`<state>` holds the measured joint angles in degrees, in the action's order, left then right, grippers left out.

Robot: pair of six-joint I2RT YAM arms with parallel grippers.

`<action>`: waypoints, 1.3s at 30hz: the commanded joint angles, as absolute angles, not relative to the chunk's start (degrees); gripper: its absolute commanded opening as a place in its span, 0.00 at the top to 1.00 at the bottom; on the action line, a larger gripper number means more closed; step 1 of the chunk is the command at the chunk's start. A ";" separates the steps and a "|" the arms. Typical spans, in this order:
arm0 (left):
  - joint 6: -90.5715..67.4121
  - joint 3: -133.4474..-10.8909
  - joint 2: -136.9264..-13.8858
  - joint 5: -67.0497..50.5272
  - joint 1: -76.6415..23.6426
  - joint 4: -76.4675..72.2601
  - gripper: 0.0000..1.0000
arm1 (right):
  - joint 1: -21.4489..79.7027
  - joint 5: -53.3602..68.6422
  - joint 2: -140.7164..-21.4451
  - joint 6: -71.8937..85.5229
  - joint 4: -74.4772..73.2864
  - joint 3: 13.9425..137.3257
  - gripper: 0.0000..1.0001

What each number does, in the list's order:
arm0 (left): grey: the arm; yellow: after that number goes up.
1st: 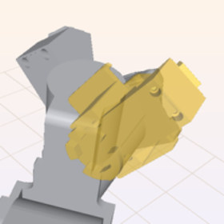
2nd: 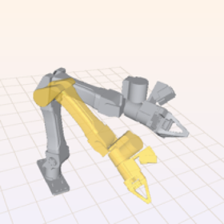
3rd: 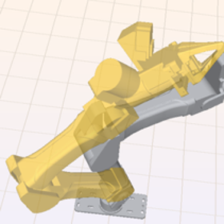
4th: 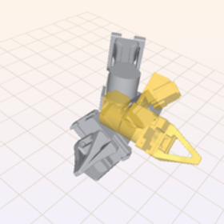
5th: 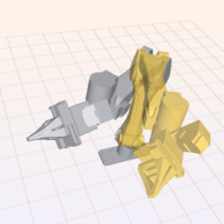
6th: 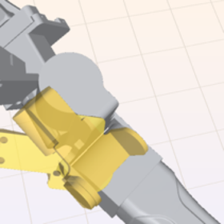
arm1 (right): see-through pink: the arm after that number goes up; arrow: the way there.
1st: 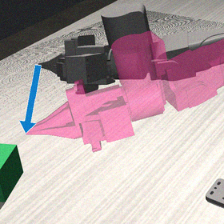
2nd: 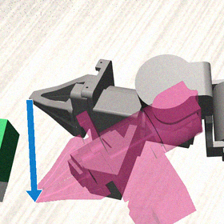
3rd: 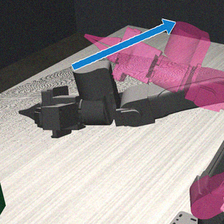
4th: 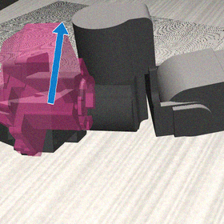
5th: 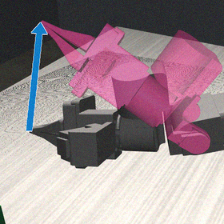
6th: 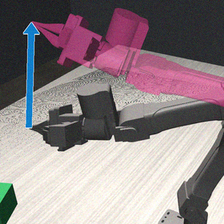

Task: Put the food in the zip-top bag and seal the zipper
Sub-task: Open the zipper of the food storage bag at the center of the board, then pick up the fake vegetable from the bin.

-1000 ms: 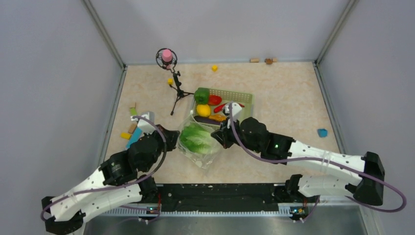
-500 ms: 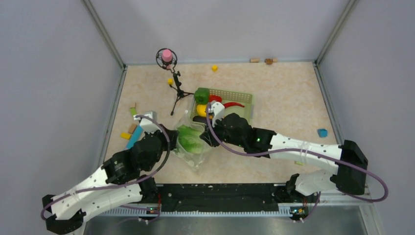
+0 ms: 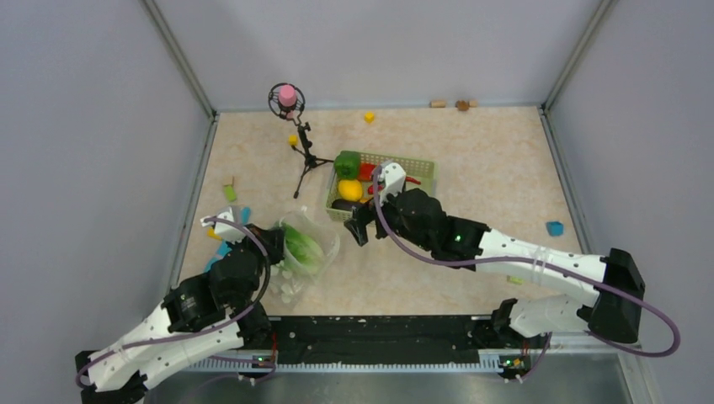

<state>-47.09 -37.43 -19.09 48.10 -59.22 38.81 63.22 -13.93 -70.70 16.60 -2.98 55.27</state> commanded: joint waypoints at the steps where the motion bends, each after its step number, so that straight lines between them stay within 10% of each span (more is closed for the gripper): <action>1: -47.77 -37.30 -17.68 50.01 -59.08 37.27 1.00 | 57.83 -16.44 -70.30 17.98 -2.33 57.77 0.01; 21: -46.69 -34.34 -18.36 48.88 -59.11 35.05 1.00 | 46.56 -26.14 -111.92 20.63 -1.11 89.28 0.01; 39: -45.79 -32.94 -17.76 46.67 -59.11 33.54 1.00 | 46.47 -26.65 -123.42 22.55 9.85 93.31 0.09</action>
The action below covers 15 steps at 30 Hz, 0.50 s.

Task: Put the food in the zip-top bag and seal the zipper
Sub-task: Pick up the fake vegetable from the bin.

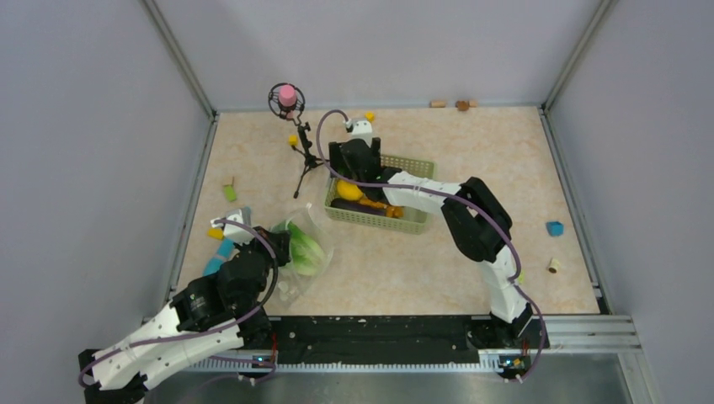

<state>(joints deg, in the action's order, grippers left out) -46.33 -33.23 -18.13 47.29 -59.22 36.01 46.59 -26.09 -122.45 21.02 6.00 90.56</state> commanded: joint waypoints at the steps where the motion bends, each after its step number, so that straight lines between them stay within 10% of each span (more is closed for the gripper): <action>1: -45.79 -32.89 -17.71 46.67 -59.07 33.49 1.00 | 46.46 -27.16 -123.33 22.85 9.84 93.11 0.10; 15: -46.04 -32.70 -17.40 46.15 -59.14 33.41 1.00 | 46.44 -25.92 -115.14 22.85 13.71 83.96 0.68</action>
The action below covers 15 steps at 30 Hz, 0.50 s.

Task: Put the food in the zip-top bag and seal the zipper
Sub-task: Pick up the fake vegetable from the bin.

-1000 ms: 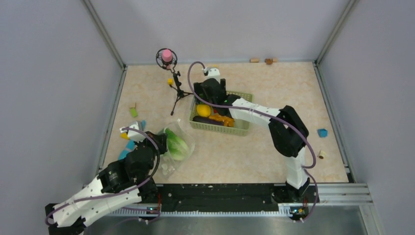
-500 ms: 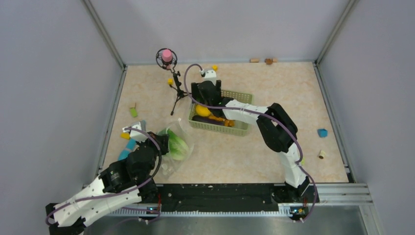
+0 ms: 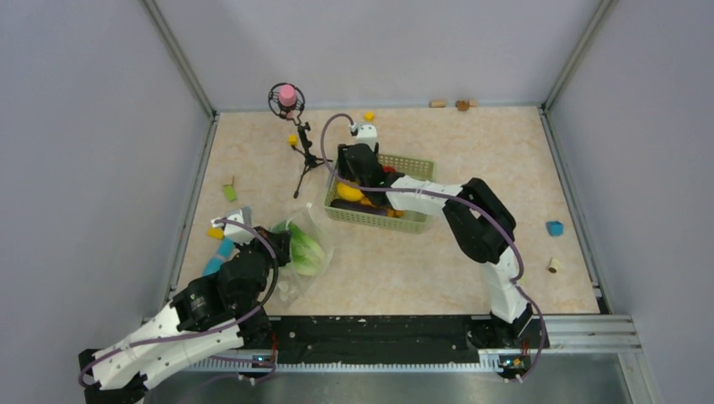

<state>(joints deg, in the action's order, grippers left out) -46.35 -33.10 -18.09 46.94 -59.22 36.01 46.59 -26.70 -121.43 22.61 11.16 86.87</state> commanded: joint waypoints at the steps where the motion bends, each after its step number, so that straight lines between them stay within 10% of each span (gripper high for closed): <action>1: -46.04 -32.72 -17.38 46.14 -59.12 33.40 1.00 | 46.44 -25.60 -113.72 22.95 13.83 82.81 0.70; 15: -46.35 -32.65 -16.92 46.35 -59.08 33.66 1.00 | 50.39 -8.01 -85.81 18.01 16.23 61.58 0.79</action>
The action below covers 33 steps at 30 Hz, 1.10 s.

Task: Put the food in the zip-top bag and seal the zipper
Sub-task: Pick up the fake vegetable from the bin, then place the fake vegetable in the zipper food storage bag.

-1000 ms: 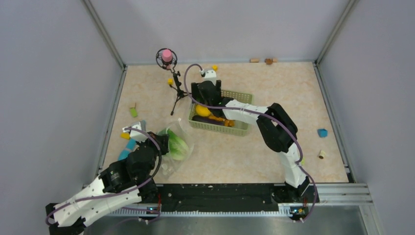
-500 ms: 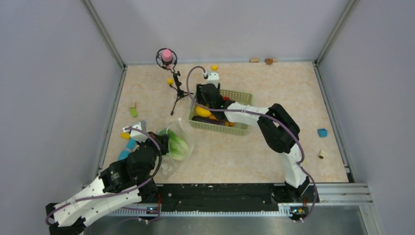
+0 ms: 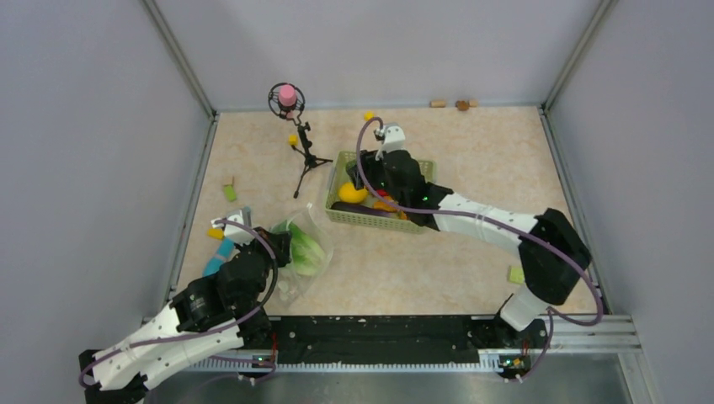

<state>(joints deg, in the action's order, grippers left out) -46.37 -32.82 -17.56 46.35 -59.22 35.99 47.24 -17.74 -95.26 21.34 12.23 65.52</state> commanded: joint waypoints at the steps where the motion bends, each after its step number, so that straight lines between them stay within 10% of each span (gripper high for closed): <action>1: -46.43 -32.69 -16.76 46.43 -59.13 33.73 1.00 | 51.32 -4.15 -83.34 17.58 17.30 59.69 0.78; 8: -46.81 -32.56 -15.56 46.41 -59.07 34.04 1.00 | 57.60 22.65 -73.50 20.93 24.86 52.47 0.78; 18: -46.60 -32.38 -15.16 45.98 -59.07 33.84 1.00 | 63.34 16.02 -83.49 23.57 20.99 56.41 0.73; 33: -46.74 -32.07 -14.68 46.17 -59.08 33.75 1.00 | 68.99 -9.30 -93.29 18.59 8.22 68.34 0.17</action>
